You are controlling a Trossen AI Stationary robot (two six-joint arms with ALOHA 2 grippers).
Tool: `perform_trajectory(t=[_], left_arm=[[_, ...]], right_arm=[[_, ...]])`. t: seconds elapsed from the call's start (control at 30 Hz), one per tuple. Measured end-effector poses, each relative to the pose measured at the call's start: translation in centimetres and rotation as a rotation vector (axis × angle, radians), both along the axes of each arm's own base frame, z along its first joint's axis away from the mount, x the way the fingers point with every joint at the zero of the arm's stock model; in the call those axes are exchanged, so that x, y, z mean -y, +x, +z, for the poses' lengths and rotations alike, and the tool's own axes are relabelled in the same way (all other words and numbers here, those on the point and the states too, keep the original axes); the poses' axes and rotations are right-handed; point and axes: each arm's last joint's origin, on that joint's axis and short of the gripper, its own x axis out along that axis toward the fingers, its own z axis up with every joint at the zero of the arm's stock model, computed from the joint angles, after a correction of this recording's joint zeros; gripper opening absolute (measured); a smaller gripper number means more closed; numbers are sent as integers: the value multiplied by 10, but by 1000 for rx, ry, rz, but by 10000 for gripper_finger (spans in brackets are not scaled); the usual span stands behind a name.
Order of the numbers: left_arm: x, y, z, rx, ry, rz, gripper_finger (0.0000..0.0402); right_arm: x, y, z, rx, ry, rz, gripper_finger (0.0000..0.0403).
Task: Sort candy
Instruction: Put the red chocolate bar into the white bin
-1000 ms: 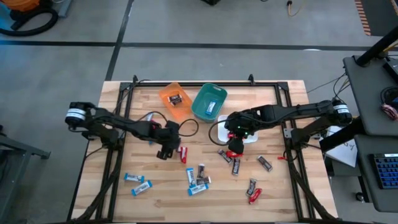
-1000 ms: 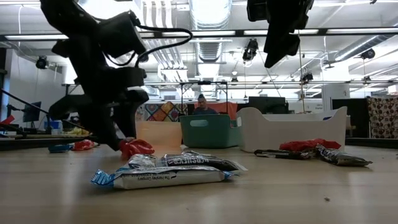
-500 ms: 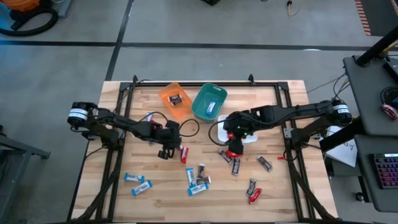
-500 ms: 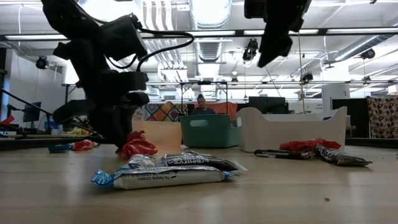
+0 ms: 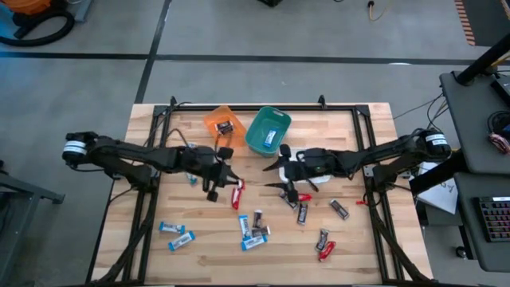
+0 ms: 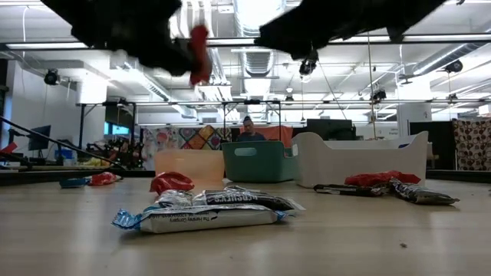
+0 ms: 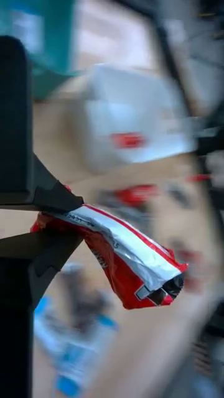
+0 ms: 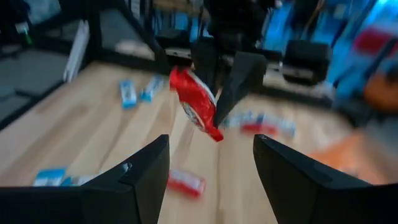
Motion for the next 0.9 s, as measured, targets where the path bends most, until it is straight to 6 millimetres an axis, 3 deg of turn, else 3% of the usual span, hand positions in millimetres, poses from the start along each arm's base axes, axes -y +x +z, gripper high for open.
perform_trajectory(t=[0.1,0.23,0.57,0.9], left_arm=[[1,2,15,131,-63,-21,21],[1,8,20,206,-96,-14,21],[3,29,-10,135,-170,-39,22],[3,44,-20,146,-202,-49,22]], right_arm=[[-2,-1,4,90,-43,30,221],[-3,1,5,109,-51,44,221],[-7,20,1,76,-34,122,221],[-11,47,-5,-8,9,209,221]])
